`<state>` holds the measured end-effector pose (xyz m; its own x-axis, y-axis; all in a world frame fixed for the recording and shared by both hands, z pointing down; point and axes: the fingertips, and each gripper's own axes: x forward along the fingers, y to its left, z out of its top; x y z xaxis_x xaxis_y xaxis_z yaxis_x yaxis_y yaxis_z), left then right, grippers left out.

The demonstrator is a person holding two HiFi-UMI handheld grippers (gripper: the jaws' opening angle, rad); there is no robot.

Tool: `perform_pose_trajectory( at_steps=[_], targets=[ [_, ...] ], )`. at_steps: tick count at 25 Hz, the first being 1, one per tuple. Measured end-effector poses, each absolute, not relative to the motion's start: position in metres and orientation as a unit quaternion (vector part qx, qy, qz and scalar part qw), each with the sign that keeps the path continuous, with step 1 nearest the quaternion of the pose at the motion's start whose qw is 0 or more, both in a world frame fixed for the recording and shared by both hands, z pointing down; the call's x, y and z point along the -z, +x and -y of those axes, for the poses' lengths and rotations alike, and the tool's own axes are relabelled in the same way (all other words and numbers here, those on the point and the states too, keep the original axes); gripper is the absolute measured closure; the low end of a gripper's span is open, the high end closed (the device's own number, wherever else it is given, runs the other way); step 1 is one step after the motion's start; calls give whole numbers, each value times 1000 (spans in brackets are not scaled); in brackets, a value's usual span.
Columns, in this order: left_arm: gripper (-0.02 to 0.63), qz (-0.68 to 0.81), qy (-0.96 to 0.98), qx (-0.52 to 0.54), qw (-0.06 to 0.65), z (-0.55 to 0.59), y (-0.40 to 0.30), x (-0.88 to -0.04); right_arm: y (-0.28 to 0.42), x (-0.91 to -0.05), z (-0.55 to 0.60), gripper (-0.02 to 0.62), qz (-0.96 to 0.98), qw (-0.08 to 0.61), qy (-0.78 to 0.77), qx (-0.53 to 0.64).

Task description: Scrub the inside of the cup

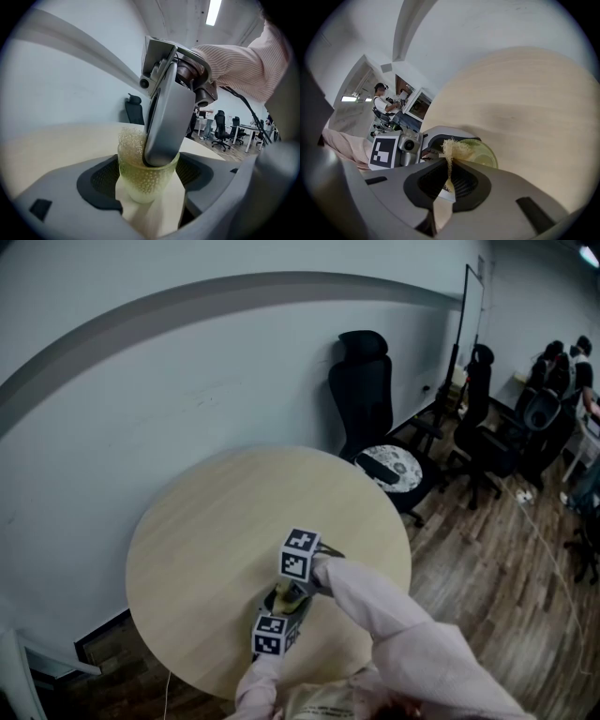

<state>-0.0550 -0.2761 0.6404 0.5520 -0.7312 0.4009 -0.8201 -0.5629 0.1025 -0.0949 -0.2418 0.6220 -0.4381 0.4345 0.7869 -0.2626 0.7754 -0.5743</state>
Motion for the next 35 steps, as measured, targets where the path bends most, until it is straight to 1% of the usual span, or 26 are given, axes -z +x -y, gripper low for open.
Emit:
perform_pose_trajectory(
  at_steps=[6,13,20,26,29,32,35],
  targets=[
    [236,448,869,-160,134,279,-57,-639,-101,-620,248,569,779,510,-40,-362],
    [236,448,867,-166,140,277,-56,-644,-105,-616,260,569,787,465,-4,-406],
    [237,453,867,-170,121,279,-58,-641,-104,-613,268,569,792,434,24,-429],
    [238,447,866,-173,139,276,-56,-646,-101,-612,275,569,794,413,43,-443],
    [238,451,867,-169,127,278,-57,-642,-98,-612,275,569,796,406,50,-446],
    [238,449,866,-172,137,276,-57,-645,-97,-611,275,569,799,407,50,-440],
    [238,450,867,-170,131,278,-58,-644,-96,-609,275,569,801,407,49,-436]
  ],
)
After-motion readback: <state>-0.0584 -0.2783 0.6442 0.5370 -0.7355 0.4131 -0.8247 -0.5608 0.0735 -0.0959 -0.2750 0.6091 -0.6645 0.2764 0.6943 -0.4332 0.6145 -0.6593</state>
